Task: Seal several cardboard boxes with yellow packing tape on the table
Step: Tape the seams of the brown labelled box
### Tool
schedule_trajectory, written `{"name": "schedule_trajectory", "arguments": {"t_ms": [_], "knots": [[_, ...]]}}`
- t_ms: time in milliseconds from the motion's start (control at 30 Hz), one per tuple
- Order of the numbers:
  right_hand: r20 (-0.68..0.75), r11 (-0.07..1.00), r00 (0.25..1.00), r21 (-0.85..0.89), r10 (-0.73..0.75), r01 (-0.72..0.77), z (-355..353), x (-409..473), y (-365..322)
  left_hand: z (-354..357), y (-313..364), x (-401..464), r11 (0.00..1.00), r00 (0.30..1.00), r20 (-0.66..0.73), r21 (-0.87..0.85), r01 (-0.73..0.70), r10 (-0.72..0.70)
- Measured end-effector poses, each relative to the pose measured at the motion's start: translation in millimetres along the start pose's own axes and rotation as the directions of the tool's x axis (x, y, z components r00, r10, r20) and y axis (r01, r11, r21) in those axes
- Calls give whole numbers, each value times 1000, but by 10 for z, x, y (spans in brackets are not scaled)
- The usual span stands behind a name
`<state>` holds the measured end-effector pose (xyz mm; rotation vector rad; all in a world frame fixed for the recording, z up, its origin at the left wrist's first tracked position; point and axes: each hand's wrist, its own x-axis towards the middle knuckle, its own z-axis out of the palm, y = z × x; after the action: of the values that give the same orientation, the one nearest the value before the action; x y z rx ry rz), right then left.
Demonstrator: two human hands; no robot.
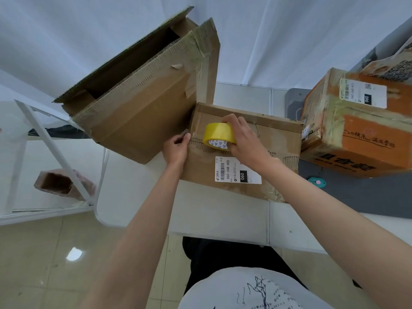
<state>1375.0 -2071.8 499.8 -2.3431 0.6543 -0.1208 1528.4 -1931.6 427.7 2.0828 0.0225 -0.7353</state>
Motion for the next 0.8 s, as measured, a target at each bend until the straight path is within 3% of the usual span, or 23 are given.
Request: {"name": "schedule_trajectory", "arguments": {"t_ms": [67,200,367,600,800], "knots": [[-41,998,999,61,16,-13,46,-18,13,15,-50,-49,1000,1000,-6,-23,-3,2],[-129,962,980,247,155,-120,197,-90,101,69,-60,-29,975,997,-19,210,-72,78],[-163,937,959,301,232,-176,243,-150,157,132,-7,-44,920,999,45,389,-41,26],[-156,978,977,170,146,-119,123,-178,185,141,-40,13,881,998,64,469,-56,29],[-218,983,972,-138,88,-120,-54,-453,279,148,-22,-12,884,997,69,462,-72,45]]}}
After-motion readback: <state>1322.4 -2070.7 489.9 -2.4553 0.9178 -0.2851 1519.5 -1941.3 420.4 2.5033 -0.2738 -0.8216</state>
